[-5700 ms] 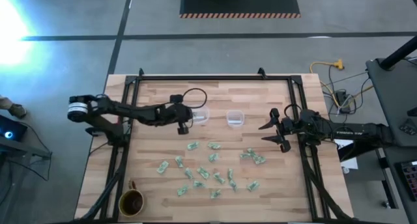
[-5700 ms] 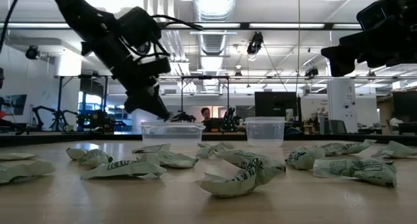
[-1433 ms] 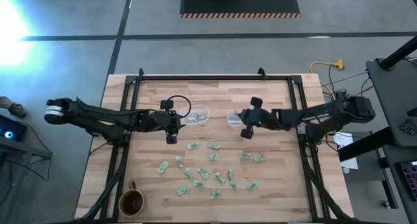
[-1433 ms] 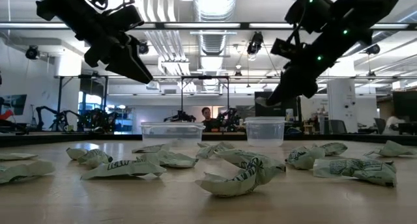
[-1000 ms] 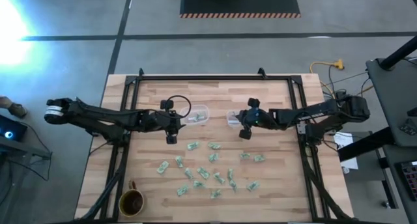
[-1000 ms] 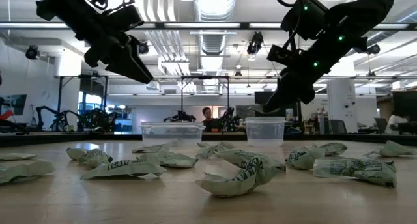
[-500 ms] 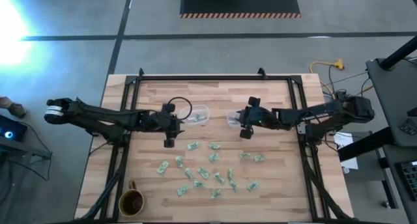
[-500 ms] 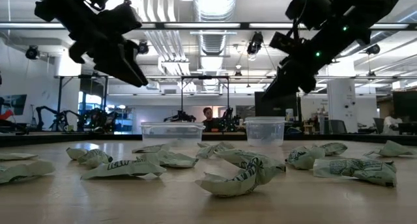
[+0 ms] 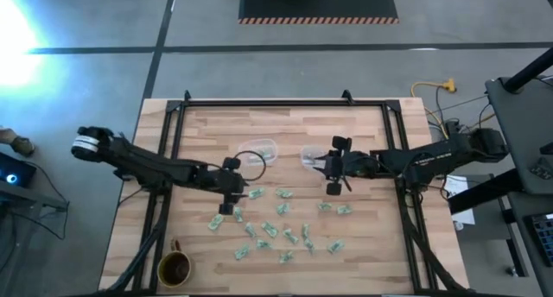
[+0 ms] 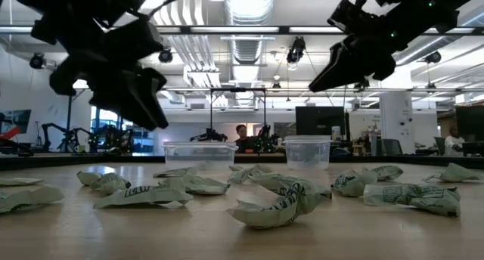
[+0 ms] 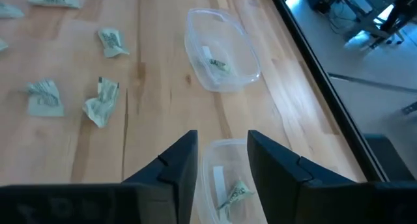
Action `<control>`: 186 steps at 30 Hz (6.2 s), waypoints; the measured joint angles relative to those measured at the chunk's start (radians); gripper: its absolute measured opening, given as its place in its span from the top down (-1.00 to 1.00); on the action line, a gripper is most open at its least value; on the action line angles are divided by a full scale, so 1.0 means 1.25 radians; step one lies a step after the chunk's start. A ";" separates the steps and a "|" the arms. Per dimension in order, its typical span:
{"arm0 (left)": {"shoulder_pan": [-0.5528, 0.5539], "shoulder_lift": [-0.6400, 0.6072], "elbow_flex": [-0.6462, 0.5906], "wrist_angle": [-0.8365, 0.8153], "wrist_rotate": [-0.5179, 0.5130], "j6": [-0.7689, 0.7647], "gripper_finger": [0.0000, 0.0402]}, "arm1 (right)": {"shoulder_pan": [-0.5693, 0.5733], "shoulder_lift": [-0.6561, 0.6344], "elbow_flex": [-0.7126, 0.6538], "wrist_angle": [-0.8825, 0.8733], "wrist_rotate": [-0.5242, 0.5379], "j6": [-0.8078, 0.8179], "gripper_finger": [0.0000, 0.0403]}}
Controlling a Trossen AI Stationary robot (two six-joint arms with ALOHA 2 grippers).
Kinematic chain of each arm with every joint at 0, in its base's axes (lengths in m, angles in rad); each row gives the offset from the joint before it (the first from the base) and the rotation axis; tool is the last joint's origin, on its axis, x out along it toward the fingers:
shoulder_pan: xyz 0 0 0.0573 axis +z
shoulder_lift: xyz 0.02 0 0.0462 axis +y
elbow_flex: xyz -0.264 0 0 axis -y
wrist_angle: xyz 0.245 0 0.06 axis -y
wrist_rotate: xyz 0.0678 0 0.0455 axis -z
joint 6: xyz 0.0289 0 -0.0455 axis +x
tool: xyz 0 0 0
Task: Pick and place Stevia / Truvia into bins
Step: Put the stevia packet into the transparent oval container, then put the stevia packet into the transparent square container
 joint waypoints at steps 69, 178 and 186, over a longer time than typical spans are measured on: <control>0.201 0.192 0.141 0.101 -0.319 0.246 0.95 | 0.005 -0.007 -0.005 -0.018 -0.002 0.042 0.49; -0.028 -0.321 0.052 -0.233 -0.288 0.019 0.32 | 0.179 0.203 -0.017 -0.005 -0.148 0.162 0.96; -0.028 -0.321 0.052 -0.231 -0.289 0.021 0.32 | 0.173 0.123 0.035 -0.032 0.005 -0.012 0.96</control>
